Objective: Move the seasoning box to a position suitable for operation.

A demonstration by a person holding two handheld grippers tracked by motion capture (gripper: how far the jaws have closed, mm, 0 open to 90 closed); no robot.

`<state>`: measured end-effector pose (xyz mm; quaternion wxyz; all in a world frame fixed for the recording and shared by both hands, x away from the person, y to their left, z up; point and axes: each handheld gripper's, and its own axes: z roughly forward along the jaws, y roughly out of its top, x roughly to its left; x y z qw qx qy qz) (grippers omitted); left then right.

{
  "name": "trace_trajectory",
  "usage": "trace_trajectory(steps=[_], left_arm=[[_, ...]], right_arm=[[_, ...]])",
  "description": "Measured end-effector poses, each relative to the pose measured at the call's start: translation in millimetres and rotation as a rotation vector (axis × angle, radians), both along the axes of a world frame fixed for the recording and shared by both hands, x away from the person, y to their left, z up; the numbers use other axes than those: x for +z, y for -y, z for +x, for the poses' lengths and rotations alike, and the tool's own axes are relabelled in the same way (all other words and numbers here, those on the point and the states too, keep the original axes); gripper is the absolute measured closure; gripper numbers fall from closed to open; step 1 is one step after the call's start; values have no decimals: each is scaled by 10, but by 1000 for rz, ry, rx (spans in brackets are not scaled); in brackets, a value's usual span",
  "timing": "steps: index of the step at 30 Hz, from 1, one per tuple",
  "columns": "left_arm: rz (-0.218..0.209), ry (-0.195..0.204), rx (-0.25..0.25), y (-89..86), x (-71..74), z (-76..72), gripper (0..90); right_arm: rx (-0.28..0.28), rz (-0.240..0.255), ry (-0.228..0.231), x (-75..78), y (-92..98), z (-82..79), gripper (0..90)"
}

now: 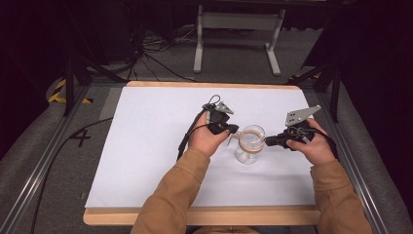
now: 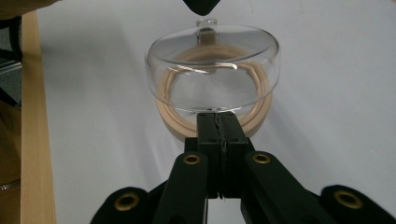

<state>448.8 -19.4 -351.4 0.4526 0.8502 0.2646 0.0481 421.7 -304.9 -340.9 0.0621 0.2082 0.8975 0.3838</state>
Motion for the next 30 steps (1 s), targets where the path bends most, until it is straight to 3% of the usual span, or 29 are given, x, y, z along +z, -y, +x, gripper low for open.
trace_trajectory(steps=[5, 11, 14, 20, 26, 30], left_arm=[[7, 14, -28, -48, 126, -179, 897], [40, 16, -132, 21, 248, -527, 897], [48, 7, -175, 107, 251, -599, 897], [69, -13, -231, 320, 194, -630, 897], [100, -46, -242, 551, 91, -584, 894], [122, -36, -219, 647, 64, -573, 890]], right_arm=[[-4, 37, 29, 36, -30, -20, 900], [-13, 67, 60, 82, -60, -49, 900], [-20, 85, 79, 103, -80, -64, 900], [-26, 108, 106, 113, -144, -90, 900], [-19, 124, 103, 101, -183, -94, 900], [-17, 125, 121, 99, -208, -98, 900]])
